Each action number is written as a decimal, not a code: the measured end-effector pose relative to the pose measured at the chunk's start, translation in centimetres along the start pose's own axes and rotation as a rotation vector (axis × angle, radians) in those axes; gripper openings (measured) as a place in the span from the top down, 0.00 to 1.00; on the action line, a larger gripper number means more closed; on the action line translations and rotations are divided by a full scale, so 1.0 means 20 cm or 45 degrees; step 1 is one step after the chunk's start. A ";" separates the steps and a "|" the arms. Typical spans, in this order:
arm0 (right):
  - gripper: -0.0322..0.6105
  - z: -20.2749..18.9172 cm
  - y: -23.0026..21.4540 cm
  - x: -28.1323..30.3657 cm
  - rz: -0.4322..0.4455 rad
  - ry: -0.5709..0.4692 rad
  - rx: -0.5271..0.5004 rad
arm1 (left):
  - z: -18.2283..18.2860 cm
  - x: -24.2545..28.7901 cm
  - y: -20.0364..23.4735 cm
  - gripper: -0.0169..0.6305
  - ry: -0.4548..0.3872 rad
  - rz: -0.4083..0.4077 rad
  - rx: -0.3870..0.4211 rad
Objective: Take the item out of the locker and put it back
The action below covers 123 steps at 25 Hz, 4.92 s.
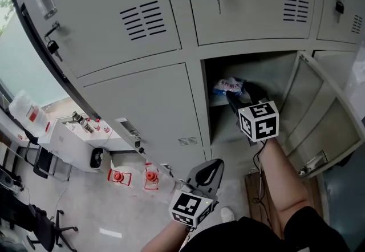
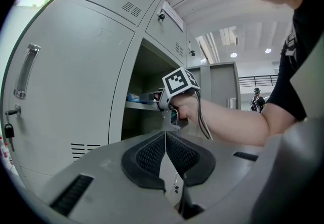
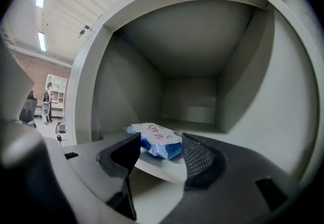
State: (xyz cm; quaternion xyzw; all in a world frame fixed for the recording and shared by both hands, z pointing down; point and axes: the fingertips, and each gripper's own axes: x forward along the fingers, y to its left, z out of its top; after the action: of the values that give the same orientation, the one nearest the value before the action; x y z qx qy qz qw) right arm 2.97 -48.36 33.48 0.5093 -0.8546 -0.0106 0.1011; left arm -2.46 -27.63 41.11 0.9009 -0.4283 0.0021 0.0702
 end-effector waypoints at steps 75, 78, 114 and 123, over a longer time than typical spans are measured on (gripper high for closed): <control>0.76 -0.49 0.82 -1.53 0.086 0.025 0.094 | -0.18 -0.81 -0.64 0.94 0.038 -0.069 -0.008; 0.76 -0.49 0.81 -1.59 0.124 0.029 0.082 | -0.17 -0.79 -0.72 0.94 0.026 -0.047 -0.021; 0.76 -0.50 0.80 -1.67 0.271 0.034 0.040 | -0.14 -0.74 -0.84 0.94 -0.037 0.076 -0.029; 0.76 -0.44 0.88 -1.51 0.194 0.018 0.045 | -0.10 -0.76 -0.66 0.94 -0.037 -0.010 -0.009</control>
State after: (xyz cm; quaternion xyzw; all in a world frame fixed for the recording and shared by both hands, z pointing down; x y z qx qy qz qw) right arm 3.18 -12.87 39.25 0.4447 -0.8901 0.0159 0.0986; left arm -1.88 -7.40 40.40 0.9023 -0.4257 -0.0127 0.0670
